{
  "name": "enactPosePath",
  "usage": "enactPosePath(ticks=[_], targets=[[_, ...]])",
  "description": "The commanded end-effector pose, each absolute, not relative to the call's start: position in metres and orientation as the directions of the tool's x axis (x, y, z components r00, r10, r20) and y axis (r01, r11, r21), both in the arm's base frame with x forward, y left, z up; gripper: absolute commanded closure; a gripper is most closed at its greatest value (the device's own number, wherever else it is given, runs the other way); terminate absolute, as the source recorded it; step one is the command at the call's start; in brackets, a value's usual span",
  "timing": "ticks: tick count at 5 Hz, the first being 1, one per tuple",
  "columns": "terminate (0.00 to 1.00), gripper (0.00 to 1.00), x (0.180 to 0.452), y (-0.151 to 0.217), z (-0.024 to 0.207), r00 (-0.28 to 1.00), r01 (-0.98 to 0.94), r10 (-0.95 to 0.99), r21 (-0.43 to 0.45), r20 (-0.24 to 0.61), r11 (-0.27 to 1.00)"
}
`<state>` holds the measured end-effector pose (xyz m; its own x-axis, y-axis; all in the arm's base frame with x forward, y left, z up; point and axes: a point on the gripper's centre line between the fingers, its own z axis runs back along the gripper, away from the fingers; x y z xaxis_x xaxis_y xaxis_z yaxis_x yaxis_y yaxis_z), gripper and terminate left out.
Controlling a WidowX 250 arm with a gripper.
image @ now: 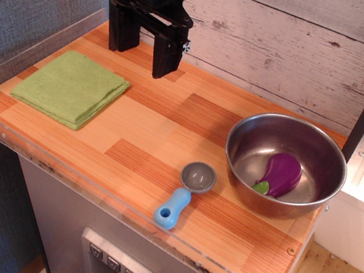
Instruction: Put eggplant on towel
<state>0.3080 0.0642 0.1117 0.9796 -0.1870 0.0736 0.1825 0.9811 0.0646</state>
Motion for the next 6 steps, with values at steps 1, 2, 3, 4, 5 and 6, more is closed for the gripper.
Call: enactPosePath(ticks=[1, 2, 3, 4, 5, 6], targets=[[0.00, 0.00, 0.308, 0.064, 0.112, 0.980, 0.182, -0.187, 0.065, 0.074, 0.981], [0.00, 0.00, 0.311, 0.040, 0.109, 0.971, 0.212, -0.219, 0.079, 0.095, 0.974], [0.00, 0.00, 0.314, 0.019, 0.108, 0.961, 0.245, -0.255, 0.102, 0.102, 0.964], [0.00, 0.00, 0.316, 0.000, 0.105, 0.952, 0.267, -0.280, 0.117, 0.120, 0.957], [0.00, 0.00, 0.322, -0.007, 0.097, 0.954, 0.247, -0.262, 0.119, 0.142, 0.962], [0.00, 0.00, 0.329, -0.009, 0.080, 0.956, 0.244, -0.255, 0.087, 0.144, 0.966]])
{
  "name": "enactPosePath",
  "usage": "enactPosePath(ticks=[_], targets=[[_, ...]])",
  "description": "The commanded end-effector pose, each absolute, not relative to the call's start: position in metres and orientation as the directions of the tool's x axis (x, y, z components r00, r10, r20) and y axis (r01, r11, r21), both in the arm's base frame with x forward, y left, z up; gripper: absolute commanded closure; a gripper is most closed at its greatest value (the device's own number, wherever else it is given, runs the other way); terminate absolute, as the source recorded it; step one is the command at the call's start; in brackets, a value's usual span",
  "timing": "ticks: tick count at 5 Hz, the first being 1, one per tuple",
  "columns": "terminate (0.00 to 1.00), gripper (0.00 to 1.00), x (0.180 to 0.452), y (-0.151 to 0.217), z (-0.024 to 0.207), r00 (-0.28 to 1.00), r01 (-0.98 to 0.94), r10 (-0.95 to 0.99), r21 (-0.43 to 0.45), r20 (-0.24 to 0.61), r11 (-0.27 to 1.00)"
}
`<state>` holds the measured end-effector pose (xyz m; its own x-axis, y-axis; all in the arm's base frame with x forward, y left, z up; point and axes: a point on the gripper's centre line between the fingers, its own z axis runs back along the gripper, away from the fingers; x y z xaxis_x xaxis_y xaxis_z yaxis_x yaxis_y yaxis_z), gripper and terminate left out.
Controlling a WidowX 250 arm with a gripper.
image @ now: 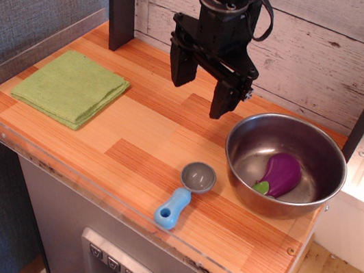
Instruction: Put eggplant on towel
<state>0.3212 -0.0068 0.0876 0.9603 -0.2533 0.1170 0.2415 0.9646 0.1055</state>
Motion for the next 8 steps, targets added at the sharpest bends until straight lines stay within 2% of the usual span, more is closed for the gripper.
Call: enactPosePath(ticks=[1, 2, 4, 5, 7, 8], targets=[[0.00, 0.00, 0.335, -0.017, 0.065, 0.952, 0.258, -0.263, 0.055, 0.153, 0.965], [0.00, 0.00, 0.344, -0.028, 0.056, 0.941, 0.288, -0.290, 0.037, 0.174, 0.957], [0.00, 0.00, 0.352, -0.044, 0.054, 0.925, 0.323, -0.329, 0.064, 0.188, 0.944], [0.00, 0.00, 0.353, -0.052, 0.059, 0.905, 0.365, -0.369, 0.057, 0.210, 0.929], [0.00, 0.00, 0.345, -0.078, 0.096, 0.850, 0.401, -0.432, 0.162, 0.300, 0.902], [0.00, 0.00, 0.342, -0.091, 0.095, 0.830, 0.455, -0.478, 0.147, 0.288, 0.878]])
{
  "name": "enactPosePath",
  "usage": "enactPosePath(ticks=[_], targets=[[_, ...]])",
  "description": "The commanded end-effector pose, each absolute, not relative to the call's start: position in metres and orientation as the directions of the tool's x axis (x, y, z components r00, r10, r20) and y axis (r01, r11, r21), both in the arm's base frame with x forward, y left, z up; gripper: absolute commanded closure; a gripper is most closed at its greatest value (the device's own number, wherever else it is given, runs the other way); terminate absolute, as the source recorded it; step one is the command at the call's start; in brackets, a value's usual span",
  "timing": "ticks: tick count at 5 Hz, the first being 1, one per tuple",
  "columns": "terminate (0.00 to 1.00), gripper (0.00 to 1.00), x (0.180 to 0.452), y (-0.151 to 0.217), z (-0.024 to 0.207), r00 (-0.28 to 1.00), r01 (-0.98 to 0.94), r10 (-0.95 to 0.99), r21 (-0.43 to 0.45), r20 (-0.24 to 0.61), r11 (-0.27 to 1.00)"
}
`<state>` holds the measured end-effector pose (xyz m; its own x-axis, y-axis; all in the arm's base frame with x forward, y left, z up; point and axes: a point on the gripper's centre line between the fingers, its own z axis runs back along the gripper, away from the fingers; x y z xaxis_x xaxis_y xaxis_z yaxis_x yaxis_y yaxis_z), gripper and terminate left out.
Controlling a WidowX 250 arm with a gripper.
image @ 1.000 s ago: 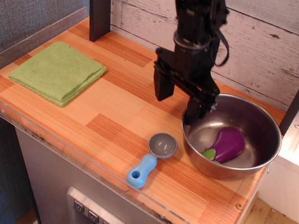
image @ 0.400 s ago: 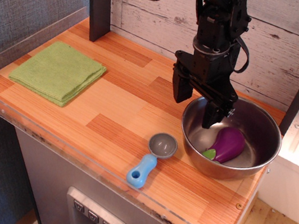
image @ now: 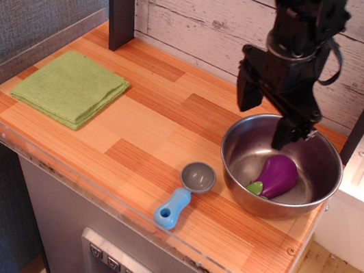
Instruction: Put eggplant on towel
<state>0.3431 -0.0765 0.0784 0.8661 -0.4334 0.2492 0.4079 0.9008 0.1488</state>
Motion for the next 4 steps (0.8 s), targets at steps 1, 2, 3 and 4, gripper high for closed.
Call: enactPosePath(ticks=[1, 2, 3, 4], targets=[[0.00, 0.00, 0.342, -0.095, 0.074, 0.839, 0.481, -0.493, 0.110, 0.230, 0.870], [0.00, 0.00, 0.341, -0.097, 0.056, 0.857, 0.471, -0.480, 0.090, 0.189, 0.877], [0.00, 0.00, 0.339, -0.100, 0.040, 0.878, 0.445, -0.450, 0.068, 0.162, 0.893], [0.00, 0.00, 0.339, -0.108, 0.028, 0.900, 0.405, -0.405, 0.039, 0.162, 0.914]])
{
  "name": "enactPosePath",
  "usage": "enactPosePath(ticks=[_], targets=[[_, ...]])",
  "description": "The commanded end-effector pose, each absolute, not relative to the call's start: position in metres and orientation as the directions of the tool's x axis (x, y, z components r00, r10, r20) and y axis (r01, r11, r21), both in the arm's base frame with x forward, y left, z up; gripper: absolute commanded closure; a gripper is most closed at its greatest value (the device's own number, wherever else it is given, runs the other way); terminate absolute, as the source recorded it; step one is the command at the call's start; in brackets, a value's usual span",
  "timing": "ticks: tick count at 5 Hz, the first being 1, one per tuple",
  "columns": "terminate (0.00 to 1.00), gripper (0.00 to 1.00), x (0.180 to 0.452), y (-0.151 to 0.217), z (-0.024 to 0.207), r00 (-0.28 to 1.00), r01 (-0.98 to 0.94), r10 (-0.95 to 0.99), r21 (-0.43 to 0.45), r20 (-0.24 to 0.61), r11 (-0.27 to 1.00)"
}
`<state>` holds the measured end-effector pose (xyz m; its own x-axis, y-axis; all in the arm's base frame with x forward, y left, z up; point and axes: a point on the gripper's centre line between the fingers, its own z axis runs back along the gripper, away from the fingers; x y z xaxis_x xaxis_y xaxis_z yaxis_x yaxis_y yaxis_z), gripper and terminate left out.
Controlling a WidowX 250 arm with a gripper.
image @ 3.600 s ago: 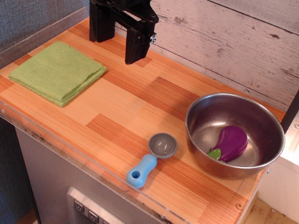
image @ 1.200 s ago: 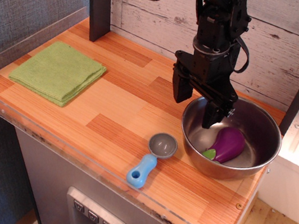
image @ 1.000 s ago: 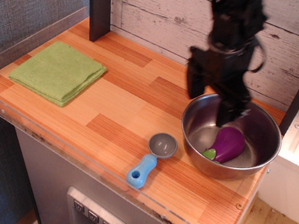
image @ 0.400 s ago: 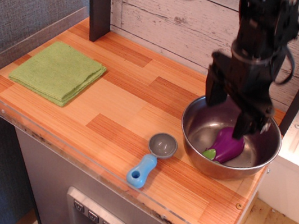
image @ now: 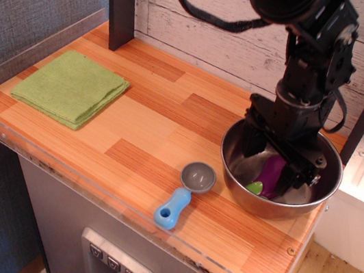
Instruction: Put eggplant on towel
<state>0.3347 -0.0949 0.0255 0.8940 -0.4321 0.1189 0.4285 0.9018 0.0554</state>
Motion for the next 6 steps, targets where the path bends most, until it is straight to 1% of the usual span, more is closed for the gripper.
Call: enactPosePath(ticks=[1, 2, 3, 4, 5, 6], targets=[[0.00, 0.00, 0.340, -0.110, 0.026, 0.917, 0.362, -0.360, 0.021, 0.174, 0.932], [0.00, 0.00, 0.341, -0.107, 0.024, 0.926, 0.348, -0.340, -0.027, 0.164, 0.937], [0.00, 1.00, 0.345, -0.103, 0.026, 0.923, 0.360, -0.351, -0.027, 0.156, 0.933], [0.00, 1.00, 0.352, -0.098, 0.035, 0.910, 0.391, -0.386, -0.003, 0.151, 0.920], [0.00, 1.00, 0.358, -0.091, 0.044, 0.896, 0.424, -0.417, -0.011, 0.154, 0.906], [0.00, 1.00, 0.362, -0.086, 0.081, 0.871, 0.456, -0.437, -0.038, 0.222, 0.889]])
